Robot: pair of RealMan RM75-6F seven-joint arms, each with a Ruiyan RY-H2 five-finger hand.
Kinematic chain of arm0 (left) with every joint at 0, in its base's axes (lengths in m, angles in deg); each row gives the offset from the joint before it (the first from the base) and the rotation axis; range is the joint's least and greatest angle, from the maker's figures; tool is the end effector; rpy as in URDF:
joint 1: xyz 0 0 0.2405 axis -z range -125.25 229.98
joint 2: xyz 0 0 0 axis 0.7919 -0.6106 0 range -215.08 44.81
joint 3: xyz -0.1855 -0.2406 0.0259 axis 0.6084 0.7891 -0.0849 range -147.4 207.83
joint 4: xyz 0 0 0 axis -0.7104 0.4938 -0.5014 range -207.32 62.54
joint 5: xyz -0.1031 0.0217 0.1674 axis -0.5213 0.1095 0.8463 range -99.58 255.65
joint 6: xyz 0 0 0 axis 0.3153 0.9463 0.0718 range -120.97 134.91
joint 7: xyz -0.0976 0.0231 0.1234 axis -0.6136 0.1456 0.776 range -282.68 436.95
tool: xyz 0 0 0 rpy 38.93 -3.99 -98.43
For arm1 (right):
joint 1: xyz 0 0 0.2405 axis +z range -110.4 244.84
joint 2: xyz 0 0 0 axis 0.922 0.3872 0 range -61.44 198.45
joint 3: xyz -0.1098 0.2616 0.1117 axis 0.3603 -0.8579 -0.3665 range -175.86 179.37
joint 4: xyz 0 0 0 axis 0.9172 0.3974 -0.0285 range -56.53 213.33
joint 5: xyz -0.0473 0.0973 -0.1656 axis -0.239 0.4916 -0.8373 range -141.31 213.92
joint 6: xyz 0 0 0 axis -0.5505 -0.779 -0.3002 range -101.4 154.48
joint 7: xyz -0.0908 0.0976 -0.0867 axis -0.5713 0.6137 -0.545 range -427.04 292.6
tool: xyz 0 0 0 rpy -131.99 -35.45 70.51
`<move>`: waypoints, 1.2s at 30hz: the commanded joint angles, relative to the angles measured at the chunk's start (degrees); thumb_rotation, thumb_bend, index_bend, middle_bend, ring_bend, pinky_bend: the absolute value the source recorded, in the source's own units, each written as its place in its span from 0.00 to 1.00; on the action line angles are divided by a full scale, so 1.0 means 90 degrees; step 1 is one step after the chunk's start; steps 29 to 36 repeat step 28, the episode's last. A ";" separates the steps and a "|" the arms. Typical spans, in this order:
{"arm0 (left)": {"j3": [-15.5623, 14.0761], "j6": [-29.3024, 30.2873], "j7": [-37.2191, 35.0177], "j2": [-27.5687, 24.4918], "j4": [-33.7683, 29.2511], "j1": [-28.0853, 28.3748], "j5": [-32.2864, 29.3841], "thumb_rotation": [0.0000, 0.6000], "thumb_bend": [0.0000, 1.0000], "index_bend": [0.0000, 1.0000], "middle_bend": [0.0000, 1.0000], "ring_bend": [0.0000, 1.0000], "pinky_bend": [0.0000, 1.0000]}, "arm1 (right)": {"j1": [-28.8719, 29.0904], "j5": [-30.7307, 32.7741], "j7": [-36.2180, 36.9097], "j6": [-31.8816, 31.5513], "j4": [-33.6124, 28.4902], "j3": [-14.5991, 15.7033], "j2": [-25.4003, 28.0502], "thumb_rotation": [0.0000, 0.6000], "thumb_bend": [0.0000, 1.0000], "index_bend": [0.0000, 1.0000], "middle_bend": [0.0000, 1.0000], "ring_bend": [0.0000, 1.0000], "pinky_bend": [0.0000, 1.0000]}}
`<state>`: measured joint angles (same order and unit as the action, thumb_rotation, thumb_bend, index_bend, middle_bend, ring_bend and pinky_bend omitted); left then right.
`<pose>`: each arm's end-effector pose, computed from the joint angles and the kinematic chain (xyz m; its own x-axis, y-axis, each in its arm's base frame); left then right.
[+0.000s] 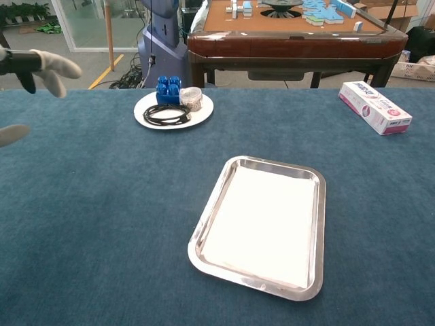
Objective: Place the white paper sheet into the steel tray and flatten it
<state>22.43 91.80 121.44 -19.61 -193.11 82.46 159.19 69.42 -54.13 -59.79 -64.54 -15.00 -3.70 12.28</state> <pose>-0.1836 0.2551 0.1357 0.6567 -0.0344 0.7533 0.6885 -0.3804 -0.6175 -0.3351 -0.1897 0.2546 0.3817 0.1258 0.9157 -0.9181 -0.0630 0.3914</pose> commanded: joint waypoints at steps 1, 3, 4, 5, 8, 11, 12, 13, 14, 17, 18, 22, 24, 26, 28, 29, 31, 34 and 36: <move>-0.0164 0.0495 -0.0794 -0.0195 0.0302 -0.0501 0.0404 1.00 0.38 0.17 0.23 0.24 0.47 | 0.0015 0.0054 -0.0279 -0.0009 -0.0029 -0.0029 -0.0058 1.00 0.00 0.36 0.25 0.14 0.07; -0.0188 0.0719 -0.1197 -0.0244 0.0501 -0.0734 0.0552 1.00 0.38 0.18 0.23 0.24 0.45 | 0.0017 0.0078 -0.0452 -0.0027 -0.0054 -0.0044 -0.0095 1.00 0.00 0.36 0.26 0.14 0.10; -0.0212 0.0837 -0.1412 -0.0273 0.0657 -0.0875 0.0643 1.00 0.38 0.18 0.23 0.23 0.44 | 0.0024 0.0081 -0.0571 -0.0016 -0.0080 -0.0041 -0.0115 1.00 0.00 0.36 0.26 0.14 0.11; -0.0239 0.0891 -0.1541 -0.0302 0.0765 -0.0973 0.0680 1.00 0.38 0.19 0.23 0.23 0.43 | 0.0032 0.0084 -0.0663 0.0002 -0.0102 -0.0034 -0.0130 1.00 0.00 0.37 0.26 0.14 0.12; -0.0300 0.1003 -0.1875 -0.0409 0.1002 -0.1263 0.0691 1.00 0.38 0.19 0.23 0.21 0.40 | 0.0079 0.0119 -0.0960 0.0134 -0.0217 -0.0007 -0.0164 1.00 0.00 0.37 0.26 0.14 0.12; -0.0288 0.1119 -0.2197 -0.0436 0.1228 -0.1524 0.0675 1.00 0.38 0.20 0.23 0.21 0.38 | 0.0127 0.0183 -0.1170 0.0271 -0.0279 0.0013 -0.0207 1.00 0.00 0.37 0.27 0.14 0.12; -0.0276 0.1141 -0.2283 -0.0431 0.1299 -0.1593 0.0664 1.00 0.38 0.20 0.23 0.21 0.38 | 0.0140 0.0209 -0.1213 0.0315 -0.0289 0.0019 -0.0219 1.00 0.00 0.37 0.27 0.14 0.12; -0.0252 0.1166 -0.2402 -0.0411 0.1395 -0.1676 0.0651 1.00 0.38 0.20 0.23 0.21 0.38 | 0.0158 0.0242 -0.1243 0.0375 -0.0298 0.0028 -0.0230 1.00 0.00 0.37 0.27 0.14 0.12; -0.0232 0.1180 -0.2489 -0.0392 0.1470 -0.1736 0.0640 1.00 0.38 0.20 0.23 0.21 0.37 | 0.0173 0.0266 -0.1255 0.0422 -0.0302 0.0034 -0.0235 1.00 0.00 0.37 0.27 0.14 0.12; -0.0177 0.1175 -0.2785 -0.0283 0.1775 -0.1900 0.0641 1.00 0.38 0.21 0.23 0.21 0.37 | 0.0205 0.0304 -0.1226 0.0545 -0.0336 0.0071 -0.0237 1.00 0.01 0.37 0.27 0.14 0.12; -0.0160 0.1155 -0.2882 -0.0246 0.1900 -0.1955 0.0641 1.00 0.38 0.21 0.23 0.21 0.37 | 0.0208 0.0292 -0.1232 0.0565 -0.0336 0.0092 -0.0243 1.00 0.02 0.37 0.27 0.14 0.12; -0.0049 0.1114 -0.3259 -0.0122 0.2270 -0.2114 0.0590 1.00 0.38 0.21 0.23 0.21 0.37 | 0.0224 0.0296 -0.1290 0.0629 -0.0324 0.0132 -0.0271 1.00 0.04 0.37 0.27 0.14 0.12; 0.0022 0.1044 -0.3460 -0.0078 0.2407 -0.2149 0.0537 1.00 0.38 0.21 0.23 0.21 0.37 | 0.0239 0.0324 -0.1297 0.0665 -0.0310 0.0132 -0.0287 1.00 0.05 0.37 0.27 0.14 0.12; 0.0124 0.0981 -0.3598 -0.0064 0.2489 -0.2142 0.0550 1.00 0.38 0.21 0.23 0.21 0.37 | 0.0262 0.0365 -0.1312 0.0704 -0.0283 0.0121 -0.0317 1.00 0.06 0.37 0.27 0.14 0.12; 0.0225 0.0952 -0.3643 -0.0042 0.2562 -0.2141 0.0574 1.00 0.38 0.21 0.23 0.21 0.37 | 0.0283 0.0427 -0.1300 0.0749 -0.0244 0.0106 -0.0350 1.00 0.06 0.37 0.27 0.14 0.12; 0.0225 0.0952 -0.3643 -0.0042 0.2562 -0.2141 0.0574 1.00 0.38 0.21 0.23 0.21 0.37 | 0.0283 0.0427 -0.1300 0.0749 -0.0244 0.0106 -0.0350 1.00 0.06 0.37 0.27 0.14 0.12; 0.0225 0.0952 -0.3643 -0.0042 0.2562 -0.2141 0.0574 1.00 0.38 0.21 0.23 0.21 0.37 | 0.0283 0.0427 -0.1300 0.0749 -0.0244 0.0106 -0.0350 1.00 0.06 0.37 0.27 0.14 0.12; 0.0225 0.0952 -0.3643 -0.0042 0.2562 -0.2141 0.0574 1.00 0.38 0.21 0.23 0.21 0.37 | 0.0283 0.0427 -0.1300 0.0749 -0.0244 0.0106 -0.0350 1.00 0.06 0.37 0.27 0.14 0.12; 0.0225 0.0952 -0.3643 -0.0042 0.2562 -0.2141 0.0574 1.00 0.38 0.21 0.23 0.21 0.37 | 0.0283 0.0427 -0.1300 0.0749 -0.0244 0.0106 -0.0350 1.00 0.06 0.37 0.27 0.14 0.12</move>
